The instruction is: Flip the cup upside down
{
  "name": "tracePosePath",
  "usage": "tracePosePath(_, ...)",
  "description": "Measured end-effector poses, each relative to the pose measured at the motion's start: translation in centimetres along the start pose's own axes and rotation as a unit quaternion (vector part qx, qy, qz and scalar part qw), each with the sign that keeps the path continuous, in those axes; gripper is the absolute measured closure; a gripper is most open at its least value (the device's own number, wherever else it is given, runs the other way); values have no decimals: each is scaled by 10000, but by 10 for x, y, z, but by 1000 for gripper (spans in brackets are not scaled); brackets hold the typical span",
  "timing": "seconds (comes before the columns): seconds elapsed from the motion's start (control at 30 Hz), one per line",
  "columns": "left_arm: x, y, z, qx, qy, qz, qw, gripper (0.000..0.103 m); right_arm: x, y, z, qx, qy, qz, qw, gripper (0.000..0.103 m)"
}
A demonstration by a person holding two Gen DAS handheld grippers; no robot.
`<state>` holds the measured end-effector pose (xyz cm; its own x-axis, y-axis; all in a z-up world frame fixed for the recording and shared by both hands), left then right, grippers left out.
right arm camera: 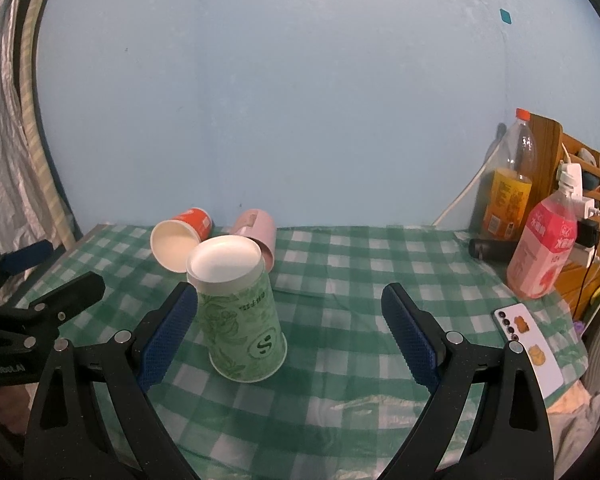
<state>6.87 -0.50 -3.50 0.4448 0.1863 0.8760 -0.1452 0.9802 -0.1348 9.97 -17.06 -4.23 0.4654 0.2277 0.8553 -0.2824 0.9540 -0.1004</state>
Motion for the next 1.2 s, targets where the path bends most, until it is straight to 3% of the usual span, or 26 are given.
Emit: tracePosePath(1.2, -7, 0, -5, -21, 147, 15, 9999, 0, -3, 4, -4, 32, 82, 26, 10000, 11)
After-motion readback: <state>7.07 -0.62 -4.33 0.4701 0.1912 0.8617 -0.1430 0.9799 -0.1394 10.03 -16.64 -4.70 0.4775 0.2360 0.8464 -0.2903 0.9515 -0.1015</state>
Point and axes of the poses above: each gripper's, at about its wrist camera, not at the fingertips, and z roughly against the way its jaws point, y to its left, x to its top, the point moved 10 cm from there along -z, roughly the way its jaws point, and after that the axes turned 8 degrees about z, right-handed, at the moved point
